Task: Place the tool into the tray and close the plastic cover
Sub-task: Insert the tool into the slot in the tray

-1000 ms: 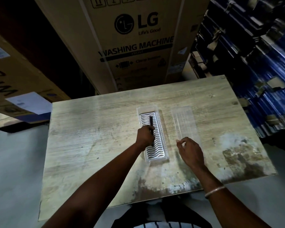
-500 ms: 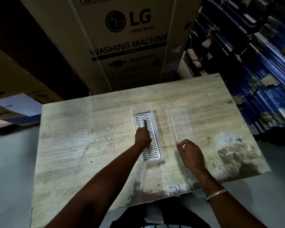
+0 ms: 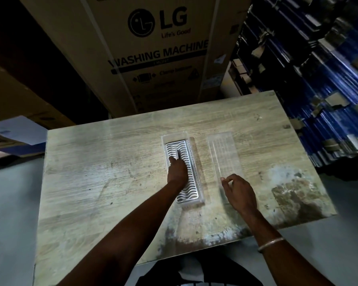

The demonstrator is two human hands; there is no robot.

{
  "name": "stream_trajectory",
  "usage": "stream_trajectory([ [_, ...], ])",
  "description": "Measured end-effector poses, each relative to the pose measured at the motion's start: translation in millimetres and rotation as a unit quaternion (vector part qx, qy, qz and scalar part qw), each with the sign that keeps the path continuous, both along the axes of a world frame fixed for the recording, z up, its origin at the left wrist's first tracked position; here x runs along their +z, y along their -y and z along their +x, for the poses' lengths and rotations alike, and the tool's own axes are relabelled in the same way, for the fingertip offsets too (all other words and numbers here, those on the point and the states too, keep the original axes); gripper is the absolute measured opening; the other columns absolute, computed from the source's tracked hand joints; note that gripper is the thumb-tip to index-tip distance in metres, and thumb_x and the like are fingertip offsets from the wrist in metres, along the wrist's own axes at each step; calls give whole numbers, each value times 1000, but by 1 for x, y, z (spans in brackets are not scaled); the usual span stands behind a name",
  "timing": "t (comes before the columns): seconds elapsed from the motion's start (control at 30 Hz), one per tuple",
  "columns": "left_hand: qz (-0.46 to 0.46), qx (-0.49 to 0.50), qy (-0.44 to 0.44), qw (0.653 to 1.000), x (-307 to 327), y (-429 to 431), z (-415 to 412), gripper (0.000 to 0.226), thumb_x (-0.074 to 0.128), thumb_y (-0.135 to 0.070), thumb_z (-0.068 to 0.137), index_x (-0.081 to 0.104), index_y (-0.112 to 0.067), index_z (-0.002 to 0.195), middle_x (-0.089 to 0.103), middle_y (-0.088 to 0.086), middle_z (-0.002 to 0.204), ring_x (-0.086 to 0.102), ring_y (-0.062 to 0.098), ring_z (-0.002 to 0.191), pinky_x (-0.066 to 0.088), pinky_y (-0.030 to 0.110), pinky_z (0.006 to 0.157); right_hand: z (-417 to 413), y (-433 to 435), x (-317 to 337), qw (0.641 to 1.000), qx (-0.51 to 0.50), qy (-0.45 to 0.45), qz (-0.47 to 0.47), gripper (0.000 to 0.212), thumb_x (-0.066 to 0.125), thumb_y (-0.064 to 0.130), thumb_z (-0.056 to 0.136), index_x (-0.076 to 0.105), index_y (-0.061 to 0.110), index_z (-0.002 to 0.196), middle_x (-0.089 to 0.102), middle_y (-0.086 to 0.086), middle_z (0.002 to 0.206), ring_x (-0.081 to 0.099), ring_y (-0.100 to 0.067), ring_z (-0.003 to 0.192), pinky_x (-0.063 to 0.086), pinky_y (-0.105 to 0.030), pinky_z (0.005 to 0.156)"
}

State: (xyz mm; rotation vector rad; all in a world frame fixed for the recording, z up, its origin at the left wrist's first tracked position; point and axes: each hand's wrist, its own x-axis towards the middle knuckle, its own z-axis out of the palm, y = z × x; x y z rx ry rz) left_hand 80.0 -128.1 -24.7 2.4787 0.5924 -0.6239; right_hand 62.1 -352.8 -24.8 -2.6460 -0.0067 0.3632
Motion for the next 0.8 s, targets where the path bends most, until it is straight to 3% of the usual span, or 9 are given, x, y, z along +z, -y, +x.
stream_trajectory([
  [0.07,18,-16,5,1000,0,-2,1,52,39,7,99,38,3,151,32,30,152,69,47,110,53,49,98,1,0,-1,1000,0,1,2,30,55,47,99,68,20,93,74,-1,96,70,-21,84,49,-30,72],
  [0.17,35,-30,14,999,1,-5,1,33,39,5,100,57,4,128,41,29,146,69,44,110,54,46,93,2,-1,-1,1000,-3,-1,2,30,56,47,99,68,21,92,73,-1,96,70,-22,84,47,-29,71],
  [0.27,43,-48,11,998,0,-6,1,33,39,7,100,59,5,126,51,27,139,66,43,119,53,45,100,4,-4,0,1000,-1,-6,-1,29,56,48,99,67,22,92,73,-1,96,69,-22,85,47,-29,71],
  [0.43,43,-45,10,998,-3,-6,0,33,39,9,98,58,6,125,50,27,136,66,44,117,51,46,101,12,-4,1,999,-26,-1,-37,23,63,44,94,64,22,100,63,-1,110,66,-24,94,46,-28,70],
  [0.53,44,-53,17,997,-4,-5,-2,33,39,9,98,57,7,126,51,27,134,64,45,117,50,46,102,19,-4,-2,994,-35,-18,-104,54,69,49,86,58,15,126,50,-11,128,53,-32,118,54,-39,84],
  [0.63,39,-52,19,998,-3,-5,-3,31,43,9,97,58,7,124,53,26,131,65,44,116,50,45,102,25,-8,-4,984,-56,-105,-135,95,70,66,78,33,17,150,35,-20,148,40,-39,133,52,-48,94],
  [0.8,23,-43,24,999,2,-5,-5,32,57,3,94,54,5,126,48,24,135,67,42,112,53,44,96,26,-17,-9,972,-38,-165,-161,124,70,81,66,19,15,157,30,-23,153,39,-43,136,48,-49,99],
])
